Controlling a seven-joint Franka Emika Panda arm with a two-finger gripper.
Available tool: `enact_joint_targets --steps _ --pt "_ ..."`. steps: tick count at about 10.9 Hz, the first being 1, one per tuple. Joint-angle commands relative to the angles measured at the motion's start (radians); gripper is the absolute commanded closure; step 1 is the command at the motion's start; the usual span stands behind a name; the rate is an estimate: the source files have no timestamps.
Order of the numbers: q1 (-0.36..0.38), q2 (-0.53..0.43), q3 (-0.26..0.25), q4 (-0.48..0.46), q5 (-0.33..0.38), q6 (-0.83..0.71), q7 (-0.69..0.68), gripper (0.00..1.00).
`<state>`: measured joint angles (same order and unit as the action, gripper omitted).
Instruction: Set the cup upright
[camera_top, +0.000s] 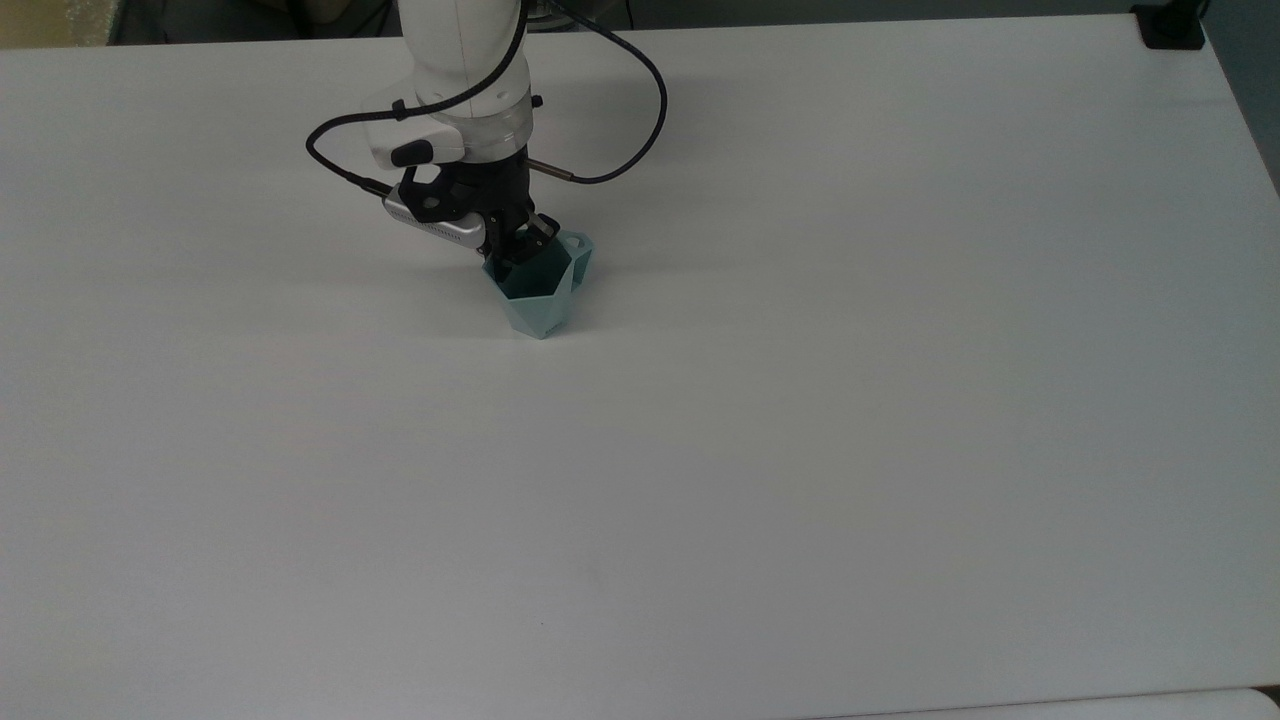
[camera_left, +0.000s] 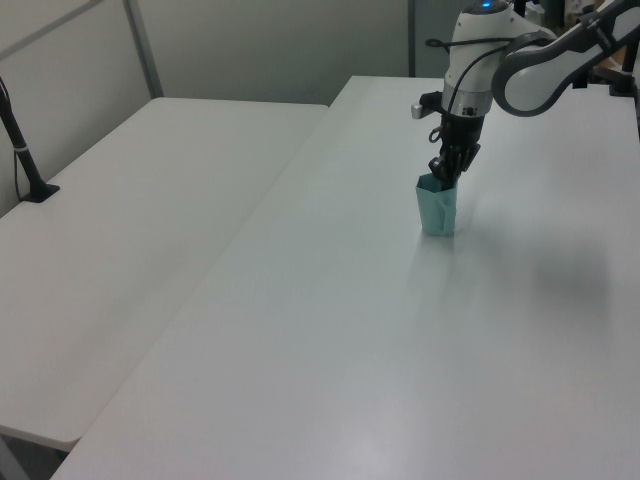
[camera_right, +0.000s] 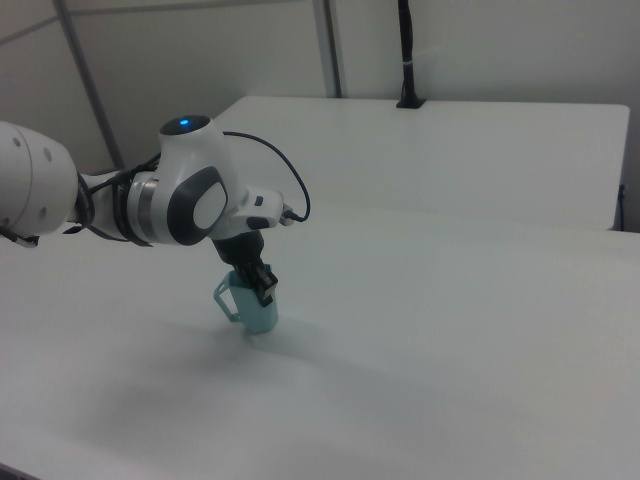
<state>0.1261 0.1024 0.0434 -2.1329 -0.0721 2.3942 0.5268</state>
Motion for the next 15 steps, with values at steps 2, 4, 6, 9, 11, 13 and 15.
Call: enact_joint_targets --steps 2,4,6,9,11,13,15 --pt "-0.005 -0.047 -0.002 -0.03 0.026 -0.006 -0.01 0.64" --pt "-0.002 -0.049 -0.002 -0.009 0.025 -0.101 -0.043 0.29" --pt "-0.002 -0.053 -0.002 -0.005 0.025 -0.102 -0.042 0.23" --pt "-0.003 -0.09 -0.002 0.051 0.026 -0.141 -0.033 0.0" --pt "-0.003 -0.104 -0.003 0.118 0.026 -0.202 -0.04 0.0" --pt "-0.002 -0.127 -0.002 0.178 0.026 -0.224 -0.039 0.0" --pt "-0.005 -0.133 -0.003 0.278 0.025 -0.304 -0.077 0.0"
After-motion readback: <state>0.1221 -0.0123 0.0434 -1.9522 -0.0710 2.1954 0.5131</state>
